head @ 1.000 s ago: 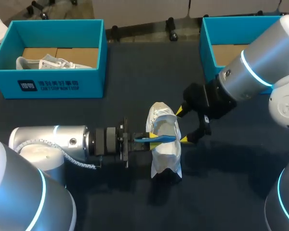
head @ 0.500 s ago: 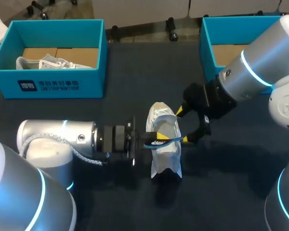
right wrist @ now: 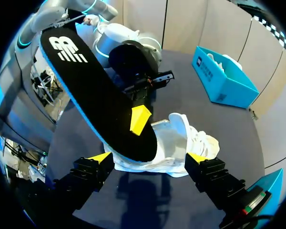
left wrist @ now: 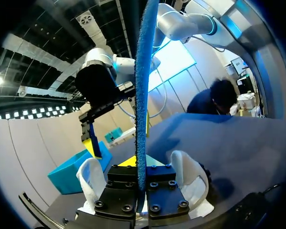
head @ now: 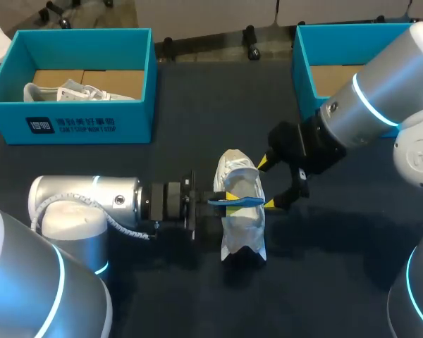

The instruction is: Take the shoe out of the shoebox, open the shoe tongue, remove and reinsert the insole, then place the shoe into the shoebox

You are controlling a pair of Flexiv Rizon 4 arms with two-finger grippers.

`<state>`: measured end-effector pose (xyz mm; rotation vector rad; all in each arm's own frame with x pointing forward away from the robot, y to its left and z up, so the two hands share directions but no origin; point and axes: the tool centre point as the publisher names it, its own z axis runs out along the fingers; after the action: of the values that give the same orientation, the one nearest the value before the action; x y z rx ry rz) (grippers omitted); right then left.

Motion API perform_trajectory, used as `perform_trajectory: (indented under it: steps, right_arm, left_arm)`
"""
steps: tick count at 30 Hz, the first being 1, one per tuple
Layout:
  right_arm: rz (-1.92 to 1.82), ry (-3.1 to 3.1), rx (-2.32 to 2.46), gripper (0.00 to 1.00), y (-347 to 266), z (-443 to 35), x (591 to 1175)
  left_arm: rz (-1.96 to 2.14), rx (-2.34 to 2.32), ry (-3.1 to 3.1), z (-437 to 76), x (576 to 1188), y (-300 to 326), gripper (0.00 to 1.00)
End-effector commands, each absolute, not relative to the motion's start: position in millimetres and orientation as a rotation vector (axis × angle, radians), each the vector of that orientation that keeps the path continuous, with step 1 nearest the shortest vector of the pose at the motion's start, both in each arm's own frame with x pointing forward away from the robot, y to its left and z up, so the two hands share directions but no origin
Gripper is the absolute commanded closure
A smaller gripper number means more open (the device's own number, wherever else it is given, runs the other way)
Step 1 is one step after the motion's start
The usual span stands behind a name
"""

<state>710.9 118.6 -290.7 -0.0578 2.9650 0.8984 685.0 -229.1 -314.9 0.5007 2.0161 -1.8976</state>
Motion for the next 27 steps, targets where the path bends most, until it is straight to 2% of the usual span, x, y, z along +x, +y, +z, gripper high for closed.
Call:
perform_trajectory:
  steps: [1,27]
  right_arm:
    - [0.897,2.964,-0.057,0.00,120,-292,711]
    - [0.897,2.964,-0.057,0.00,120,-292,711]
  left_arm:
    - [-1.902,0.495,2.011,-322,689,-229,1.00]
    - [-1.793,0.454,2.116,-346,711,-233,1.00]
